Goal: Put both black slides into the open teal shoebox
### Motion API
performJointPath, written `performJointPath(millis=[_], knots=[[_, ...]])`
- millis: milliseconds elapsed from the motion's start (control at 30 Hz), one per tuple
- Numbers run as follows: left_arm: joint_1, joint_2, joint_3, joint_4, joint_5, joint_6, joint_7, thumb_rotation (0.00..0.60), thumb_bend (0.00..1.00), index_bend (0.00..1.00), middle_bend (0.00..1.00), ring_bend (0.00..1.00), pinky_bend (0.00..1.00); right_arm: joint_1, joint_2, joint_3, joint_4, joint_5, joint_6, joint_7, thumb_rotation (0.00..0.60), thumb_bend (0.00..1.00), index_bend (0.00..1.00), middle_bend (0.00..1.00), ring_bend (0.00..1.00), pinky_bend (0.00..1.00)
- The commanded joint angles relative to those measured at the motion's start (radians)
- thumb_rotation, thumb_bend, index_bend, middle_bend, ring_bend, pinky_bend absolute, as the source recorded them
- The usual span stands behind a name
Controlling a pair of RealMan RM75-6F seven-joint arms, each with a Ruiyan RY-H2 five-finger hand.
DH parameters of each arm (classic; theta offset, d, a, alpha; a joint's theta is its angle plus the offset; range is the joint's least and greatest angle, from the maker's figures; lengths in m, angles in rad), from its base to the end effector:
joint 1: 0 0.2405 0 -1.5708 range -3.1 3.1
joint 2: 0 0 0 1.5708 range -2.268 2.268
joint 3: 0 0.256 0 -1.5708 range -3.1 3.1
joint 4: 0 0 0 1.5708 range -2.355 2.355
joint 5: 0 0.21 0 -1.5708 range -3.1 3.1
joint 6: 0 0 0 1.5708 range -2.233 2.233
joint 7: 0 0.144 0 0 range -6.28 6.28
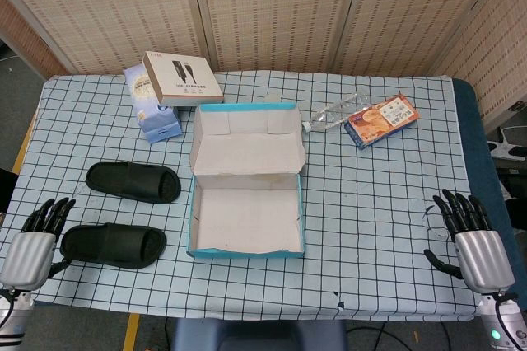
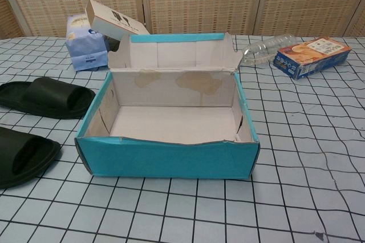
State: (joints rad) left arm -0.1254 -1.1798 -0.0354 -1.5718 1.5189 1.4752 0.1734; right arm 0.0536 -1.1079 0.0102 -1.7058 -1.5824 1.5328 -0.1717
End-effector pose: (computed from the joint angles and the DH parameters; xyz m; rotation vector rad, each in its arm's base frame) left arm -0.3052 0.1906 0.1388 -1.4830 -0.7672 -0.8171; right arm -0.2880 -0.1617 0.1516 1.4617 -0.8119 0.8668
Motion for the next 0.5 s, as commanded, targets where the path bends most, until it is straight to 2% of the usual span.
performJointPath(millis=[33,167,267,333,500], knots=[[0.006,0.008,0.010,-0.031,-0.020,-0.016,0.037,0.600,0.38,0.00,0.01,0.00,0.18,-0.003,0.001,0.001,0.000,-0.004,0.005,0.007,0.527,0.14,0.00,0.00,0.00,0.00],[-0.003,0.038,0.057,-0.073,0.025,-0.064,0.008,0.600,0.37,0.00,0.00,0.00,0.16,-0.008,0.008,-0.003,0.000,-0.016,0.012,0.026,0.527,0.14,0.00,0.00,0.00,0.00],[-0.032,0.074,0.112,-0.108,0.067,-0.156,0.022,0.600,0.37,0.00,0.00,0.00,0.12,-0.003,0.017,-0.010,-0.001,-0.020,-0.007,0.039,0.527,0.14,0.00,0.00,0.00,0.00],[-0.048,0.064,0.106,-0.112,0.044,-0.193,0.106,0.600,0.35,0.00,0.00,0.00,0.10,0.002,0.021,-0.012,-0.006,-0.012,-0.026,0.034,0.528,0.14,0.00,0.00,0.00,0.00],[-0.074,-0.021,0.052,-0.072,-0.071,-0.236,0.289,0.599,0.34,0.00,0.00,0.00,0.06,0.011,0.022,-0.012,-0.018,-0.013,-0.045,0.025,0.528,0.14,0.00,0.00,0.00,0.00]])
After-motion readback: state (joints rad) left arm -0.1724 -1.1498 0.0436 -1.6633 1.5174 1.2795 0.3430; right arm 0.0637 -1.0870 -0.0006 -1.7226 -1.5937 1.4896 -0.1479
